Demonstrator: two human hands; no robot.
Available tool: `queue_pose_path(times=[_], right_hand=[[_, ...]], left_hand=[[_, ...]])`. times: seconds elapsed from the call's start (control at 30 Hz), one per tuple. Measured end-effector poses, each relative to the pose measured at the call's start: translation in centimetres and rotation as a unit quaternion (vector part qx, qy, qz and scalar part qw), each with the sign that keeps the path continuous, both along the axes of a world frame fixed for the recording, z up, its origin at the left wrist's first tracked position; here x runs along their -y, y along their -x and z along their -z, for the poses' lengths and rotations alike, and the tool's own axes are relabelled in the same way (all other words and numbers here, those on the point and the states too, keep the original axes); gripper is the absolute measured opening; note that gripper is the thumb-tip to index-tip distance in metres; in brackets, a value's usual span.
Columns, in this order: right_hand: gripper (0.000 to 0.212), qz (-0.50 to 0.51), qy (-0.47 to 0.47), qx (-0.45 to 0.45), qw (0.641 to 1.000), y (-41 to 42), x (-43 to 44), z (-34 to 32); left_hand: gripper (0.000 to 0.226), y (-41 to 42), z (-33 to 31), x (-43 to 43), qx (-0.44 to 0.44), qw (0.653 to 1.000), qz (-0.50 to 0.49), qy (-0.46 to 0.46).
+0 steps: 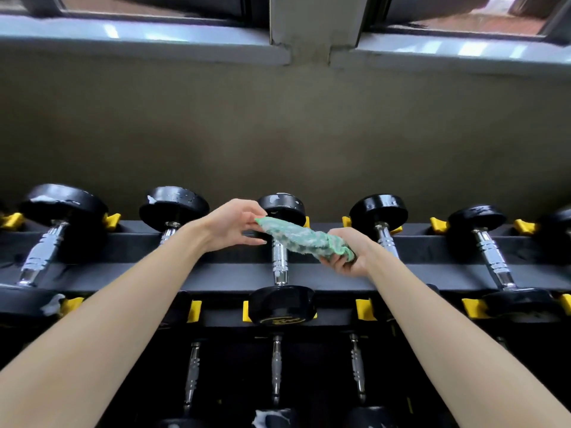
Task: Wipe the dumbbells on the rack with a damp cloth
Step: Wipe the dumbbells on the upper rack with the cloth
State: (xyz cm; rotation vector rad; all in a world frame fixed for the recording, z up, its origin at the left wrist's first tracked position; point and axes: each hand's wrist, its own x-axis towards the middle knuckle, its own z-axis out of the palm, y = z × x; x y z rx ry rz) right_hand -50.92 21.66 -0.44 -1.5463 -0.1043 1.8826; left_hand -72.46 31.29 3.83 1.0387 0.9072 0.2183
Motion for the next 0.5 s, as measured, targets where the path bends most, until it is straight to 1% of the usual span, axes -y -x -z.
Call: queue_pose_path(times=[0.07, 0.1, 0.17, 0.23, 0.3, 0.33, 0.4, 0.43, 0.5], right_hand=[[0.020, 0.020, -0.023, 0.022, 0.999, 0.4, 0.6, -0.7], [0.019, 0.033, -0.036, 0.030, 0.998, 0.6, 0.8, -1.1], [0.017, 0.048, -0.049, 0.031, 0.997, 1.0, 1.3, -1.8], [0.016, 0.058, -0.050, 0.025, 0.997, 1.1, 1.6, -2.3], [0.016, 0.078, -0.050, 0.024, 0.995, 1.3, 1.8, -2.5], [0.016, 0.096, -0.049, 0.024, 0.994, 1.3, 2.0, -2.5], [0.012, 0.141, -0.047, 0.018, 0.989, 1.5, 2.1, -2.4], [0.011, 0.164, -0.048, 0.011, 0.985, 1.7, 2.2, -2.3], [0.009, 0.196, -0.054, -0.007, 0.979, 2.0, 2.2, -2.0]], left_hand=[[0.027, -0.4, 0.1, 0.5, 0.063, 0.997, -0.014, -0.030], [0.028, -0.8, 0.1, 0.8, 0.085, 0.995, -0.025, -0.044], [0.020, -1.7, -0.1, 1.6, 0.103, 0.990, -0.064, -0.077], [0.018, -2.4, -0.2, 2.0, 0.082, 0.983, -0.100, -0.134], [0.019, -2.9, 0.1, 2.3, 0.020, 0.962, -0.131, -0.237], [0.017, -3.2, 0.4, 2.4, -0.028, 0.939, -0.145, -0.312], [0.012, -3.5, 0.6, 2.7, -0.112, 0.871, -0.157, -0.452], [0.012, -3.8, 0.6, 3.1, -0.137, 0.838, -0.153, -0.505], [0.014, -4.5, 0.5, 4.0, -0.153, 0.789, -0.135, -0.579]])
